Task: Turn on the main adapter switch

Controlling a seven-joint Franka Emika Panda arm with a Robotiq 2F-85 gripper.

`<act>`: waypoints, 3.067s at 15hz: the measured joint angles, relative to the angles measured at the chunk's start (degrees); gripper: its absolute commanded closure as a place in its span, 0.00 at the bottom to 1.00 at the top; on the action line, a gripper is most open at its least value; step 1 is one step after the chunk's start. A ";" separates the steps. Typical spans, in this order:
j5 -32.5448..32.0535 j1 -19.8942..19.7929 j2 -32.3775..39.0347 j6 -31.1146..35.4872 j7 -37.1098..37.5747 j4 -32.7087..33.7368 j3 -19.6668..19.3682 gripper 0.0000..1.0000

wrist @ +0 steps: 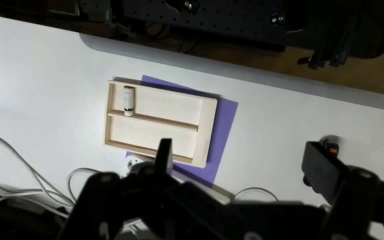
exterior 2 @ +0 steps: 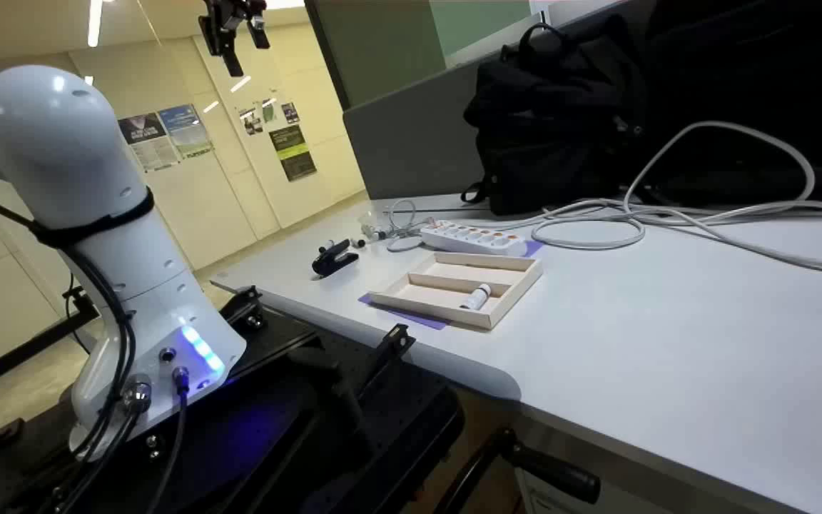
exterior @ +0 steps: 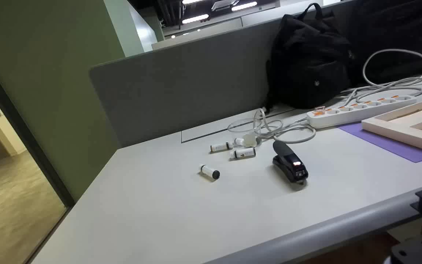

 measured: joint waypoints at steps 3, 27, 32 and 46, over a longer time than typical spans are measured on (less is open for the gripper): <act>0.00 0.00 -0.12 0.14 0.00 0.02 0.00 0.00; -2.65 -0.50 53.39 42.85 1.45 16.78 -3.03 0.00; -3.02 -0.57 58.12 39.97 3.01 23.48 -3.75 0.00; -11.34 5.63 73.97 47.20 20.23 32.04 -8.77 1.00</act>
